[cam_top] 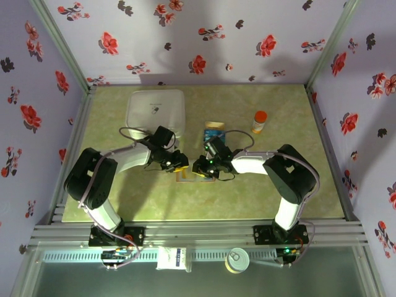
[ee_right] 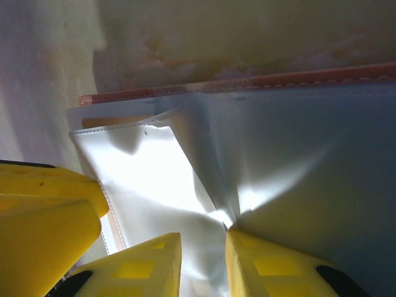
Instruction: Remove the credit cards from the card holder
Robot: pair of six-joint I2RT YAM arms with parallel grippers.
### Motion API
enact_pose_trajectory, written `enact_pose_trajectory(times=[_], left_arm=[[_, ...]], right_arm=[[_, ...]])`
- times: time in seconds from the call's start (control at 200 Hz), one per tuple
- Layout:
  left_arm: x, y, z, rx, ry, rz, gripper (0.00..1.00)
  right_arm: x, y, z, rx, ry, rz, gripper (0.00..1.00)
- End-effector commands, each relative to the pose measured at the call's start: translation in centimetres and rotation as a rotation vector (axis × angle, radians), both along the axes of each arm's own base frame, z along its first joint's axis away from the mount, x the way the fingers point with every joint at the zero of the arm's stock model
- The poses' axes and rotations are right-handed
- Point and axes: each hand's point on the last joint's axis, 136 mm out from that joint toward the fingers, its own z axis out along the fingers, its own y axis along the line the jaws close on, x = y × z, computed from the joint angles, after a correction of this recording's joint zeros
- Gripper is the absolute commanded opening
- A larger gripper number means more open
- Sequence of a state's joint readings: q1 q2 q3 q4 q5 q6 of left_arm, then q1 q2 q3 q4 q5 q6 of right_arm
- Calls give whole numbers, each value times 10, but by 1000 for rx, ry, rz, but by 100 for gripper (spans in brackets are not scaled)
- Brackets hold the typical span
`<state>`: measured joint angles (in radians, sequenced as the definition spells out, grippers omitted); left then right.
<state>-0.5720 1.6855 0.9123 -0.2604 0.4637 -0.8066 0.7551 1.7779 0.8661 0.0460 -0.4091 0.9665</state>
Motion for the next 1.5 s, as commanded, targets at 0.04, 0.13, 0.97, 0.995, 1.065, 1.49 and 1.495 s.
enact_pose_trajectory(times=[0.04, 0.13, 0.97, 0.995, 1.065, 1.49, 1.495], left_arm=[[-6, 1, -12, 21, 23, 2, 29], [-6, -1, -15, 19, 27, 1, 29], [3, -33, 20, -45, -19, -52, 19], [3, -35, 20, -44, -19, -57, 19], [4, -39, 20, -44, -16, -65, 19], [3, -72, 19, -43, -13, -122, 35], [3, -72, 19, -43, -13, -122, 35]], right_arm=[[-7, -7, -16, -11, 52, -22, 27], [-7, -7, -16, -6, 55, -24, 27], [9, -28, 60, -24, -120, -53, 31], [9, -31, 61, -33, -125, -55, 31], [10, -39, 65, -51, -139, -64, 31], [9, -70, 77, -75, -169, -102, 32], [9, -70, 78, -75, -170, -102, 32]])
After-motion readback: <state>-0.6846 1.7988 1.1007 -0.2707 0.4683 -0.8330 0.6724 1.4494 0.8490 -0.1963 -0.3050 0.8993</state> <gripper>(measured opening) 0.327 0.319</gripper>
